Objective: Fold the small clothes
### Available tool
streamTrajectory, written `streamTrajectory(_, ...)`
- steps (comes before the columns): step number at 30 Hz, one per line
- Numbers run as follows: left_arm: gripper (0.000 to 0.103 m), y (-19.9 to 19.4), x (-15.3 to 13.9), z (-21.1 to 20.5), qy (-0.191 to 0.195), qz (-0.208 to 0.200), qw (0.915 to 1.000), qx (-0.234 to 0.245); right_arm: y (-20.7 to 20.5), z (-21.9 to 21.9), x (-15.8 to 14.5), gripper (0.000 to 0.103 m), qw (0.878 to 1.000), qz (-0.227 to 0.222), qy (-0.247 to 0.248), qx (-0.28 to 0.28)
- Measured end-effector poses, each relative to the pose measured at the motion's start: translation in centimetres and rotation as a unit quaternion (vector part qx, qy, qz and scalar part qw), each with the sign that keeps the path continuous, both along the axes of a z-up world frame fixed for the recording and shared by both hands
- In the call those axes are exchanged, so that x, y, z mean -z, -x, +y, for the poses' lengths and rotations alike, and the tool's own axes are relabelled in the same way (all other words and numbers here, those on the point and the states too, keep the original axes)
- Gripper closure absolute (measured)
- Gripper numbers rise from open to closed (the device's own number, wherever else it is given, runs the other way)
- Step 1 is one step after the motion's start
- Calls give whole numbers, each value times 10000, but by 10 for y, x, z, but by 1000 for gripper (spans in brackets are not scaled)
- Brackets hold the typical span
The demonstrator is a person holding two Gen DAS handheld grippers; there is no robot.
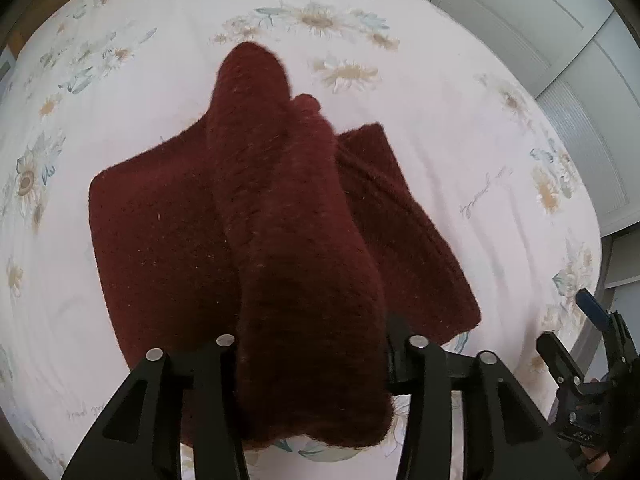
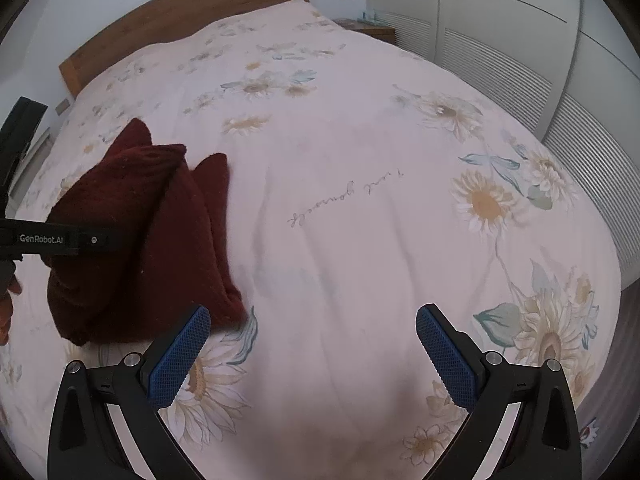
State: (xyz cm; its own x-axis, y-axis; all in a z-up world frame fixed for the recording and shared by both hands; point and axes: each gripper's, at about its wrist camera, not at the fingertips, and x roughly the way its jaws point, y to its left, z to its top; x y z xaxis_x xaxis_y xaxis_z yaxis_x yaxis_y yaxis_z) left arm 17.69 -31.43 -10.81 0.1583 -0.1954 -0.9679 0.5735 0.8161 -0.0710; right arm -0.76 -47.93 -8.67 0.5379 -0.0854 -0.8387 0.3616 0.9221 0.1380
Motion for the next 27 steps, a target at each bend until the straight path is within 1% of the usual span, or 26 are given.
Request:
streamTrajectory(3,59,-1,-7,7,7,45,9999,-111,2,-2,-4,0,10000,-16,8,7)
streamTrajectory(5,55,-1,-15,13,85,60,9997,-224,3,-1,-9,0,10000,-43,35,-18)
streamTrajectory(7,41,0,-25,13,220,21,9995,-216,4,0,-12,0,10000,-57,50,-58)
streamTrajectory(8,37,-1,-32,13,286,-17,9993,-221,4,1,-14,0,9999,-64,56,-64)
streamTrajectory(10,23,-2,-41,14,423,-6,9987,-274,4,4,-19,0,9999,-95,60,-112)
streamTrajectory(11,21,-2,-45,15,493,12,9984,-289,3,6,-23,0,9998,-114,67,-150)
streamTrajectory(12,17,-3,-50,16,549,14,9980,-312,3,7,-25,0,9997,-126,72,-176)
streamTrajectory(13,10,-3,-54,17,557,-8,9979,-317,1,10,-29,0,9996,-147,86,-229)
streamTrajectory(15,5,-4,-65,21,528,-156,9980,-309,-3,16,-37,0,9992,-195,129,-333)
streamTrajectory(18,2,-5,-77,28,458,-312,9979,-345,-13,29,-53,0,9978,-314,178,-557)
streamTrajectory(21,2,-7,-89,43,511,-403,9970,-427,-25,42,-66,0,9959,-385,251,-784)
streamTrajectory(24,1,-10,-97,66,475,-527,9959,-552,-43,62,-84,0,9922,-424,423,-1094)
streamTrajectory(27,1,-13,-102,93,555,-553,9942,-735,-62,77,-94,0,9886,-418,520,-1350)
